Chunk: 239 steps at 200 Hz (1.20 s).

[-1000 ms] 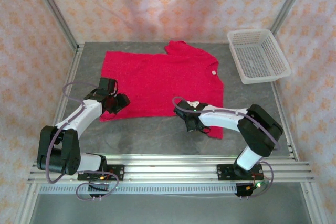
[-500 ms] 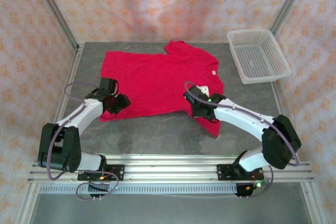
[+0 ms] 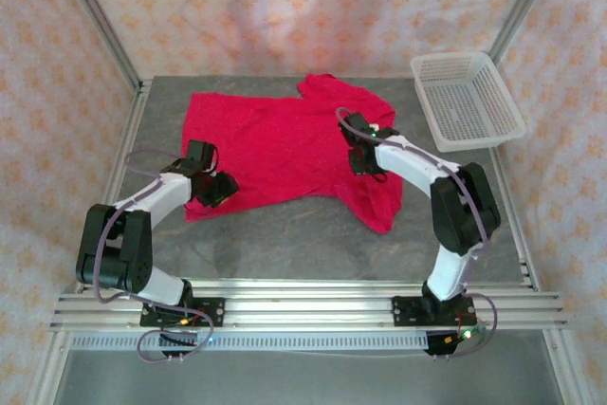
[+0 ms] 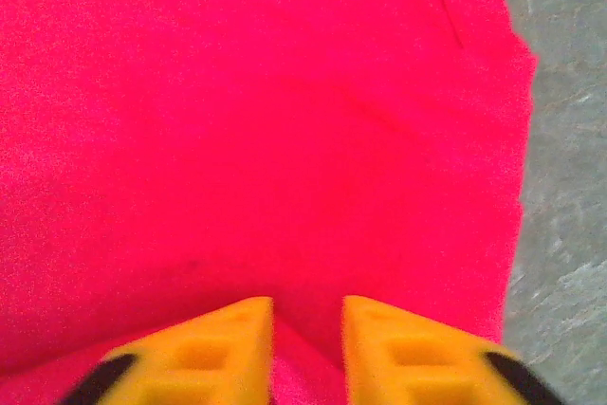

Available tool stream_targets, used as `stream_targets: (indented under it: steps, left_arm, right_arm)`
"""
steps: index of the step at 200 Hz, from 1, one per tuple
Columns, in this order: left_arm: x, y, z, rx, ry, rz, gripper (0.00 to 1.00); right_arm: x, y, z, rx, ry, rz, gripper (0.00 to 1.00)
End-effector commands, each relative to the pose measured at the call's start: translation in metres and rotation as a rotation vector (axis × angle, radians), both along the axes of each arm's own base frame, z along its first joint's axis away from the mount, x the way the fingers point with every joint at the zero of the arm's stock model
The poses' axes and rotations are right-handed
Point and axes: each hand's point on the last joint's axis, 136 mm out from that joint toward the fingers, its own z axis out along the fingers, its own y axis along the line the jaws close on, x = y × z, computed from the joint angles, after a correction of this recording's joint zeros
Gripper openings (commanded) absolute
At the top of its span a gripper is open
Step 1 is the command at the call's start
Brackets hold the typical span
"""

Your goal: Fold the inside-out t-shirt

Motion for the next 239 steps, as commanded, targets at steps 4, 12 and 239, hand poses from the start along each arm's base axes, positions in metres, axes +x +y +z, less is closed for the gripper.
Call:
stream_targets:
  steps: [4,12,239]
  left_arm:
    - [0.013,-0.001,0.01,-0.005,-0.043,-0.016,0.36]
    - [0.013,0.0,0.011,-0.003,-0.044,-0.018,0.36]
    - [0.006,0.025,0.023,-0.042,-0.058,0.051,0.35]
  right_arm:
    - [-0.007,-0.015,0.035,-0.081,-0.009,-0.048,0.37]
    - [-0.014,-0.017,0.046,-0.07,-0.026,-0.07,0.38]
    - [-0.051,0.016,-0.04,0.443,-0.052,-0.368,0.28]
